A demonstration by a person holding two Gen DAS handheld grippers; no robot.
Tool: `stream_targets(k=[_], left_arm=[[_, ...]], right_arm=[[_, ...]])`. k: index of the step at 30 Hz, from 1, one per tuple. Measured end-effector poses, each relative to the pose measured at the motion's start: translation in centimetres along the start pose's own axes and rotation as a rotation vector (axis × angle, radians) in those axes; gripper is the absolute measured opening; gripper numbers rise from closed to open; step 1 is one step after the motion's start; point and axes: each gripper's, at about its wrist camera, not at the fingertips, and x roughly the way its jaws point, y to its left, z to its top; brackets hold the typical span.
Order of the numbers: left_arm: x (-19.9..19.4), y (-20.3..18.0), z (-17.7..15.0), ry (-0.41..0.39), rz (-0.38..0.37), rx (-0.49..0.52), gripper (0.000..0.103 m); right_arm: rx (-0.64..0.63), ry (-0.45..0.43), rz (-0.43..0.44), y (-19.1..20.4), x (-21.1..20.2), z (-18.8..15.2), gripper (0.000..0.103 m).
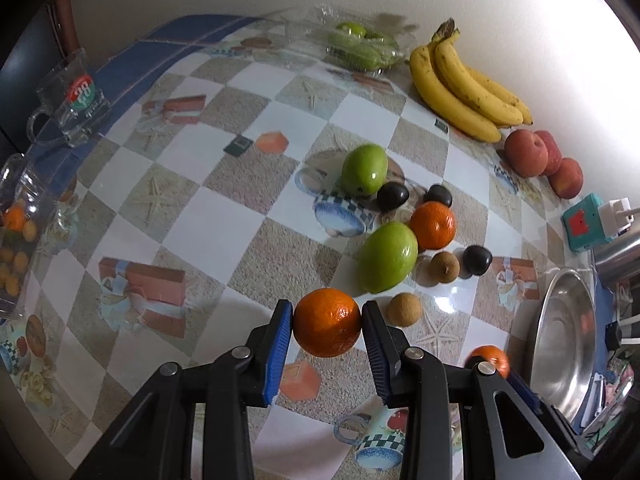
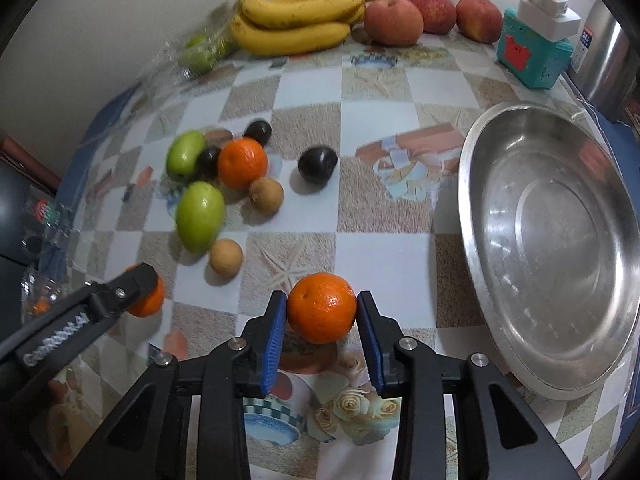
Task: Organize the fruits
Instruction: 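Carry both oranges over the steel plate and open both tools to release them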
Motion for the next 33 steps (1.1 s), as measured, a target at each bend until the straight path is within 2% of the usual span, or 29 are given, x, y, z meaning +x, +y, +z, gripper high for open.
stream_targets(k=[5,16,27,33], left_arm=[[-1.1,-0.8,0.5,-0.037,-0.018,0.016,0.038],[-2.4,-3.9,2.1,-0.082,-0.03,0.091,0.038],[-2.7,-12.1,1.7,-0.091,-0.088,0.258,0.038],[-2.5,-17.6,-0.1,-0.077,-0.158,0.396,0.038]], right_arm=[[0.022,-0.064,0.011,-0.1,-2.1,0.6,0.037],[0.085,-0.089,0.013,-1.6,-2.9,2.1,0.037],[0.259,-0.12,-0.064,-8.5,-4.4,2.8,0.037],[0.38,-0.143,-0.13,-13.3,-5.7,2.5,0.037]])
